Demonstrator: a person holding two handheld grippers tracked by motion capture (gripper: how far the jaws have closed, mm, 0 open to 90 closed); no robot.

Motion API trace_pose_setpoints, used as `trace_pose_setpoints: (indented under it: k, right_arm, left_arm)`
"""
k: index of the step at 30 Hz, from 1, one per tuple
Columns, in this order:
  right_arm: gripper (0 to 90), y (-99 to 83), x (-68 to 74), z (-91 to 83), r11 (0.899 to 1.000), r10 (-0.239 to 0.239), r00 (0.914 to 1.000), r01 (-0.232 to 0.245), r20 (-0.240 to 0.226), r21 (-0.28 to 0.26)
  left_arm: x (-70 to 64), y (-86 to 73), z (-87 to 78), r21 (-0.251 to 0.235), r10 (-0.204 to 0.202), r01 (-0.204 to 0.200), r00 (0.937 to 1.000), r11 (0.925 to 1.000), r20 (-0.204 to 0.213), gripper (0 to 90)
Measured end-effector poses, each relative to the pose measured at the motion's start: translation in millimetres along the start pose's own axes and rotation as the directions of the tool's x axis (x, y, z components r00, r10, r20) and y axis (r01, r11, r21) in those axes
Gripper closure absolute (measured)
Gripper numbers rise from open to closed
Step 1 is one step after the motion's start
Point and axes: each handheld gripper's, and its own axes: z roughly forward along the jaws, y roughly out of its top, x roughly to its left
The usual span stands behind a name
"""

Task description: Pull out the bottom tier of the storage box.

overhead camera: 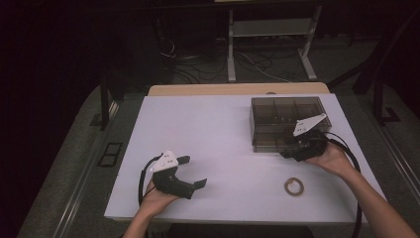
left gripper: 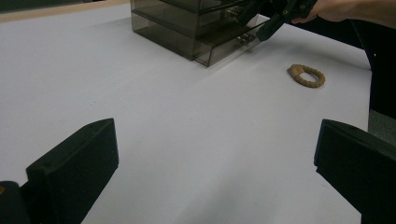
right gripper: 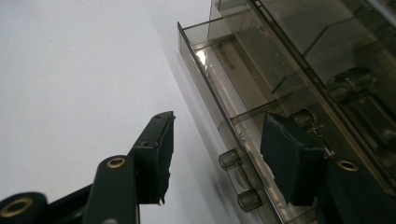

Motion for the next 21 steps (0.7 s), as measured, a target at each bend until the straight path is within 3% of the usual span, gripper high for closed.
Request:
trace_pose_setpoints:
  k: [12,21]
  right_arm:
    - [50.5,-2.2,-4.1,8.2,1.0,-0.005,1.0,0.005,-0.007,0.022]
    - [59.0,-4.8,-9.9,12.6,0.999,0.028,0.9992,-0.027,-0.029,0.028]
  left_arm:
    - [-0.1,0.0,0.0,-0.001,-0.001,0.001,1.0,1.0,-0.001,0.0]
    - [-0.4,-0.1,-0.2,0.0,0.0,0.0,1.0,1.0,0.0,0.0]
